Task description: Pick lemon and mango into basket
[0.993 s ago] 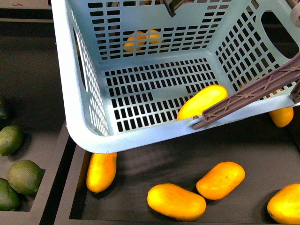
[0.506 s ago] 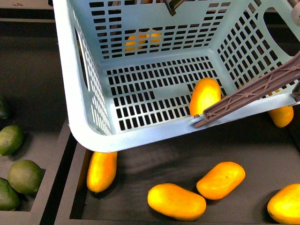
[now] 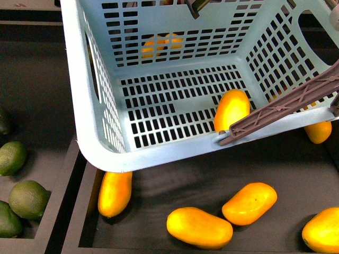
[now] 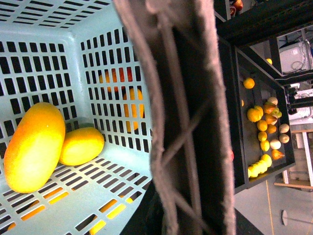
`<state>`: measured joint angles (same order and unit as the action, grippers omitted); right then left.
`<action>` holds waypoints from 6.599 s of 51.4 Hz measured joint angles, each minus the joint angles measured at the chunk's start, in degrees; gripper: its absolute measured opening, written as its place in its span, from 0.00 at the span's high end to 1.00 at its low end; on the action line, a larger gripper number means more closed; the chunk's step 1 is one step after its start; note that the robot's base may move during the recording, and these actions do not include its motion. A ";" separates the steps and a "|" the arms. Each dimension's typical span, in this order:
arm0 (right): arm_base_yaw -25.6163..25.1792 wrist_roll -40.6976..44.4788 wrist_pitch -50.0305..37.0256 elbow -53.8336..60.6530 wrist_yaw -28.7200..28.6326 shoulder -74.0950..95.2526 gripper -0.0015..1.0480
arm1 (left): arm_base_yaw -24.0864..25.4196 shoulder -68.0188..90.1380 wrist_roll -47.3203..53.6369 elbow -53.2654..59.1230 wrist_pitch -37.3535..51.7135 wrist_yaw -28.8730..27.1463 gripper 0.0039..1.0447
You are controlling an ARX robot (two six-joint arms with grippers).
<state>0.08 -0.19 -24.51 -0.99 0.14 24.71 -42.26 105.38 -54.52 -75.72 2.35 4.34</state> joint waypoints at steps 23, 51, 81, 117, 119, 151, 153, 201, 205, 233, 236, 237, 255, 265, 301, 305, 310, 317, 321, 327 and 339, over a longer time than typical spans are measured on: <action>0.00 0.00 9.18 0.00 0.00 -9.42 0.98 | 0.00 0.00 0.02 0.00 0.00 0.02 0.96; 0.00 0.00 24.30 0.00 -0.09 -24.17 0.98 | 0.02 0.00 0.04 0.00 0.00 -0.04 0.96; 0.00 0.02 24.50 0.00 0.07 -24.39 0.08 | -0.57 0.00 0.09 0.00 0.00 0.63 0.96; 0.02 0.02 24.59 0.00 -0.09 -24.46 0.08 | -0.02 0.02 -0.02 0.00 0.02 0.22 0.96; 0.02 0.02 24.59 0.00 -0.09 -24.50 0.08 | -0.02 0.02 -0.22 0.00 0.02 0.39 0.96; 0.02 0.04 24.63 0.00 -0.04 -24.55 0.08 | -0.02 0.31 0.15 -0.02 0.02 0.17 0.96; -0.02 0.04 24.63 0.00 -0.37 -24.55 0.08 | 0.02 0.31 0.07 -0.02 0.02 0.28 0.96; -0.09 0.02 24.63 0.00 -0.15 -24.50 0.08 | 19.23 18.56 -31.58 -15.23 -1.77 -26.91 0.96; -0.09 0.02 24.63 0.00 -0.15 -24.50 0.08 | 20.35 20.90 -32.39 -16.68 -2.32 -25.42 0.96; -0.09 0.02 24.63 0.00 -0.15 -24.52 0.08 | 23.58 22.01 -31.52 -10.38 3.48 -20.90 0.65; -0.09 0.02 24.63 0.00 -0.15 -24.52 0.08 | 23.61 20.24 -31.32 -8.09 4.46 -21.70 0.55; -0.09 0.02 24.63 0.00 -0.15 -24.52 0.08 | 23.61 19.47 -31.28 -7.32 4.57 -22.12 0.51; -0.09 0.02 24.63 0.00 -0.17 -24.52 0.08 | 21.46 3.63 -30.12 5.66 -2.99 -31.10 0.10; -0.09 0.02 24.63 0.00 -0.13 -24.52 0.08 | 27.32 -7.13 36.68 38.01 57.22 -18.84 0.54; -0.09 0.02 24.63 0.00 -0.15 -24.55 0.08 | 38.66 -41.44 53.70 70.05 55.21 -7.17 0.97; -0.09 0.02 24.63 0.00 -0.13 -24.55 0.08 | 41.79 -46.69 53.81 71.67 51.47 -4.85 0.97; -0.09 0.02 24.63 0.00 -0.13 -24.55 0.08 | 41.97 -52.35 53.88 72.96 47.21 -4.33 0.97; -0.09 0.02 24.63 0.00 -0.13 -24.55 0.08 | 42.01 -59.78 53.88 74.14 41.11 -4.35 0.97; -0.09 0.02 24.63 0.00 -0.13 -24.55 0.08 | 42.01 -65.00 53.88 74.84 36.59 -4.35 0.97; -0.09 0.02 24.63 0.00 -0.13 -24.55 0.08 | 42.01 -70.71 53.90 74.84 31.47 -4.35 0.97; -0.09 0.02 24.63 0.00 -0.15 -24.55 0.08 | 42.01 -79.10 53.90 74.86 23.71 -4.35 0.97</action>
<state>-0.01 -0.16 0.12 -0.99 -0.01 0.16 -0.25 26.28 -0.62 -0.86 26.06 -0.01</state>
